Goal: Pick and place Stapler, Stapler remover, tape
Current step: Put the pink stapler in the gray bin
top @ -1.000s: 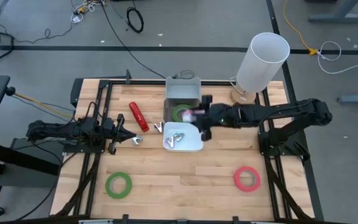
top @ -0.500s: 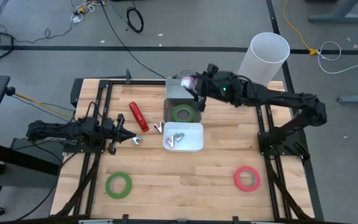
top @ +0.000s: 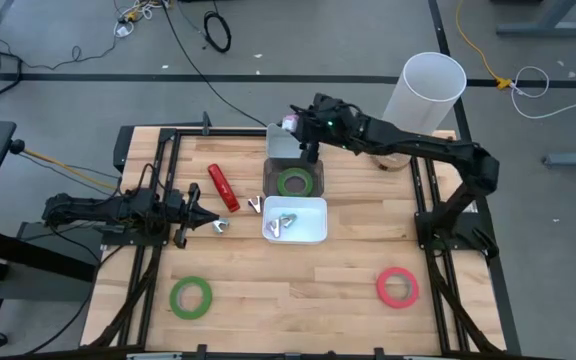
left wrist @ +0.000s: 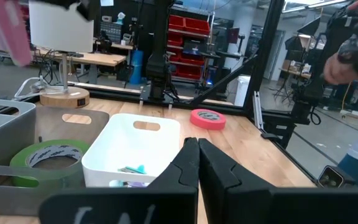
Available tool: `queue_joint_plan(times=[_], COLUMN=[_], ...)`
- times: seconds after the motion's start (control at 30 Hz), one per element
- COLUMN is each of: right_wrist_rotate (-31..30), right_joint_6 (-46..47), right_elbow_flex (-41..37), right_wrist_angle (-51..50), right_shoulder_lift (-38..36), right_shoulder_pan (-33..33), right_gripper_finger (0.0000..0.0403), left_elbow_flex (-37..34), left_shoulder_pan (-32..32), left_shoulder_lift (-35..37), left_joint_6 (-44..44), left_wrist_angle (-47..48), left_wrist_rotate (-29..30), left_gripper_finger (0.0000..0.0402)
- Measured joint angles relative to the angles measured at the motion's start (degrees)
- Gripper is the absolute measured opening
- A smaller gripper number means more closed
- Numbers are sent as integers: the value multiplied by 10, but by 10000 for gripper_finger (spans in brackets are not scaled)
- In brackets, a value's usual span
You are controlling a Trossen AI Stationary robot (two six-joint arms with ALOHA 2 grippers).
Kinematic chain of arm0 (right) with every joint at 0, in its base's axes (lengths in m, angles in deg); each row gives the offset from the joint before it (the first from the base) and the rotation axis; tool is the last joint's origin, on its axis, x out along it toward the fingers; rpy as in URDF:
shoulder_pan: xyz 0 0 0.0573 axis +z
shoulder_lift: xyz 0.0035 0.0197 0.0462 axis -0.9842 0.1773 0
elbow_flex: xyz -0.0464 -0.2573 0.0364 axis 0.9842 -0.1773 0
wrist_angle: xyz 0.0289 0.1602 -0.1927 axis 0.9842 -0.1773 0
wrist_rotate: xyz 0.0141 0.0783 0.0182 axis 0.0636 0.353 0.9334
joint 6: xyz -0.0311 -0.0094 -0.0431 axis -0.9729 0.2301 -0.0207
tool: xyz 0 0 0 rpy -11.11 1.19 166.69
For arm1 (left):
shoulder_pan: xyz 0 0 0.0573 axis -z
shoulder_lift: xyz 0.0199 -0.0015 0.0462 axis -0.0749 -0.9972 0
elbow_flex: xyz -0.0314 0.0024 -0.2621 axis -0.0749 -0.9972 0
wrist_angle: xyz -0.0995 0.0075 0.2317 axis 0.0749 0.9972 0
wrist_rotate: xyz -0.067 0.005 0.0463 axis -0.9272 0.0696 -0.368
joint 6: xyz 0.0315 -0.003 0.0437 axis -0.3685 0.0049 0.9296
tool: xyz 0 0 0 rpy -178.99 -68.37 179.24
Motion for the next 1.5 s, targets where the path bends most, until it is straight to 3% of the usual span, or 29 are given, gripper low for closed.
queue_joint_plan(times=[0.23,0.57,1.17,1.5], right_wrist_rotate=[26,13,35,33], right_joint_6=[-15,-29,-25,-18], right_elbow_flex=[0,0,0,0], right_wrist_angle=[31,60,20,-4], right_shoulder_lift=[64,130,160,160], right_shoulder_pan=[-33,-57,-62,-64], right_gripper_finger=[245,245,245,280], left_elbow_flex=[0,0,0,0], left_shoulder_pan=[0,0,0,0], left_shoulder_lift=[0,0,0,0], left_joint_6=[0,0,0,0], left_wrist_angle=[0,0,0,0], left_wrist_rotate=[0,0,0,0], left_gripper_finger=[3,3,3,3])
